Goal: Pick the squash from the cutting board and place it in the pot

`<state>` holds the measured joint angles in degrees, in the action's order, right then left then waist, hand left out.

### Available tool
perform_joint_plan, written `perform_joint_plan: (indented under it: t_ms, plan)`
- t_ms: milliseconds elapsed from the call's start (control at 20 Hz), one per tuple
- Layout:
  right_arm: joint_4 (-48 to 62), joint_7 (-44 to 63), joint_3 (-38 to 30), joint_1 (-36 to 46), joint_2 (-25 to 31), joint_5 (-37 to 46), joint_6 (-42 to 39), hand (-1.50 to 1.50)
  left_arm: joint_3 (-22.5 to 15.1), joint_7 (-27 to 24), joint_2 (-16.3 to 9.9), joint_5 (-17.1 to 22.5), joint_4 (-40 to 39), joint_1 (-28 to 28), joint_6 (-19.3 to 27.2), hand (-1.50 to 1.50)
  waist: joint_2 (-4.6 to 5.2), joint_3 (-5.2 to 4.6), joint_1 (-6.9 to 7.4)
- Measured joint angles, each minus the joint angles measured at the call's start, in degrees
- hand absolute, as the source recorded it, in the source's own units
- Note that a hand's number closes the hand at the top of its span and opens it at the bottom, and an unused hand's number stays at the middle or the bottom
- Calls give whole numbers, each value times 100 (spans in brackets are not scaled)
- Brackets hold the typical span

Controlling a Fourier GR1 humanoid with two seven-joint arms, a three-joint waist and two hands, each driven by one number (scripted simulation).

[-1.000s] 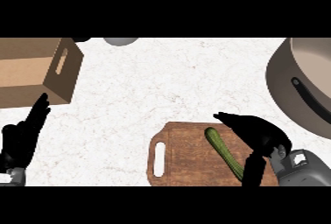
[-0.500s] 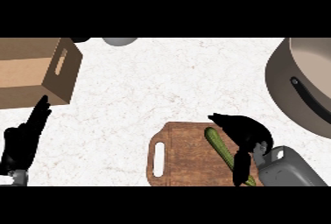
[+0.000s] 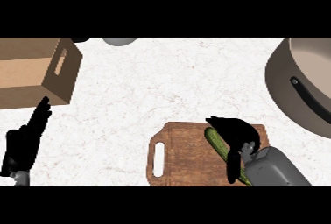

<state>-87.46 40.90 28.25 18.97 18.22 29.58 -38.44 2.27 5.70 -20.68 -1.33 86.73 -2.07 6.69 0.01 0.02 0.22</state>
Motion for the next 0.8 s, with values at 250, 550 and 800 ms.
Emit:
perform_joint_plan:
  t_ms: [250, 550, 800]
  plan:
    - [145, -353, -145, -193, -85, 395, -10, -150, 163, 136, 62, -61, 113, 49, -173, 0, -2, -2, -6]
    - [473, -889, -261, -176, -132, 833, -29, 150, 220, 281, 224, -252, 211, 68, -227, 0, -23, -16, -2]
    - [611, -1422, -227, -135, -120, 1244, 179, 150, 326, 236, 255, -297, 200, 56, -346, 0, -56, -45, -9]
